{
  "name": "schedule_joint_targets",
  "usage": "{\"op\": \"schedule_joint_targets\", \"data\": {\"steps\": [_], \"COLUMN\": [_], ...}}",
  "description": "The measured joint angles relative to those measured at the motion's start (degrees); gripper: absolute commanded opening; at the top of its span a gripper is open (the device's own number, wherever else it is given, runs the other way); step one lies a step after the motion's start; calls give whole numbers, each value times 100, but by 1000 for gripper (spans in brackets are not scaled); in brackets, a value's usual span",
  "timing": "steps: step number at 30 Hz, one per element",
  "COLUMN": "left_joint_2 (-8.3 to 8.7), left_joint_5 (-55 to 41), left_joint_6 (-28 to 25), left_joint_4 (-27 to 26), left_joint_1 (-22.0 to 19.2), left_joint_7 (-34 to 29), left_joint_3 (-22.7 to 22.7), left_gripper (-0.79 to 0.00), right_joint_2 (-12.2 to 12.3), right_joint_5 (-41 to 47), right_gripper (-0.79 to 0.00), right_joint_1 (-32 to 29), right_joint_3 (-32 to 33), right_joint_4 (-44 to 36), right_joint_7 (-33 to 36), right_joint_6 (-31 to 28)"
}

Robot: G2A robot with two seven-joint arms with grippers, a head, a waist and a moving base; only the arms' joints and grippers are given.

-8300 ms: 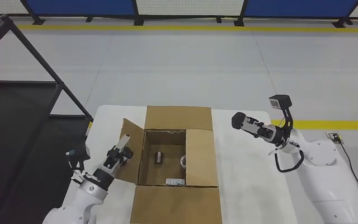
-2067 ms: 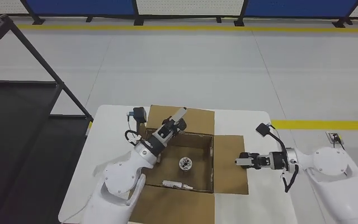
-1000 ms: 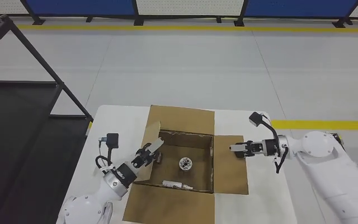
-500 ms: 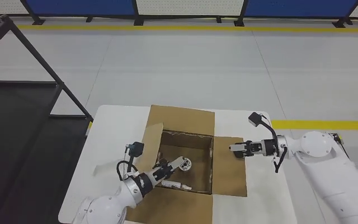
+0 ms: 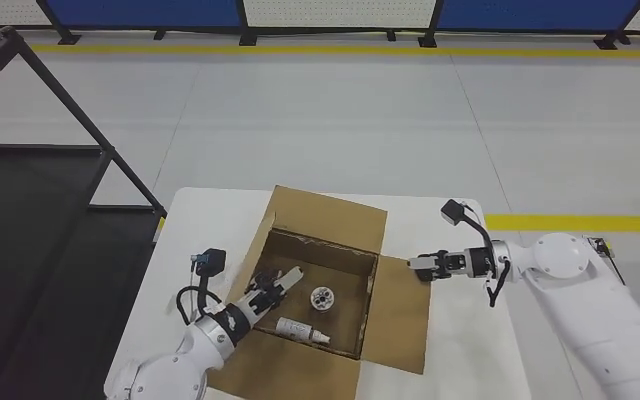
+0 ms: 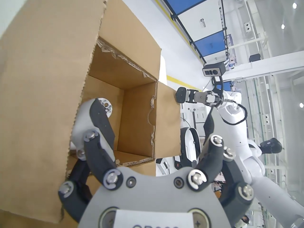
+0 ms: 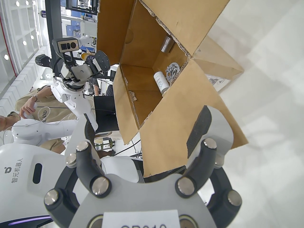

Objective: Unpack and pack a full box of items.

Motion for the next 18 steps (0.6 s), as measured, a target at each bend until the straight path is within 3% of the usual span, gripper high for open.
{"op": "schedule_joint_targets", "data": {"steps": [18], "left_joint_2": [78], "left_joint_5": [-28], "left_joint_6": [-25], "left_joint_4": [-429], "left_joint_1": [382], "left_joint_7": [416], "left_joint_3": [-586], "left_gripper": [0], "right_joint_2": [8], "right_joint_5": [-100], "right_gripper": [0], "right_joint_1": [-37], "right_joint_3": [-2], "right_joint_4": [-257], "right_joint_7": [114], "right_joint_6": [-27]}}
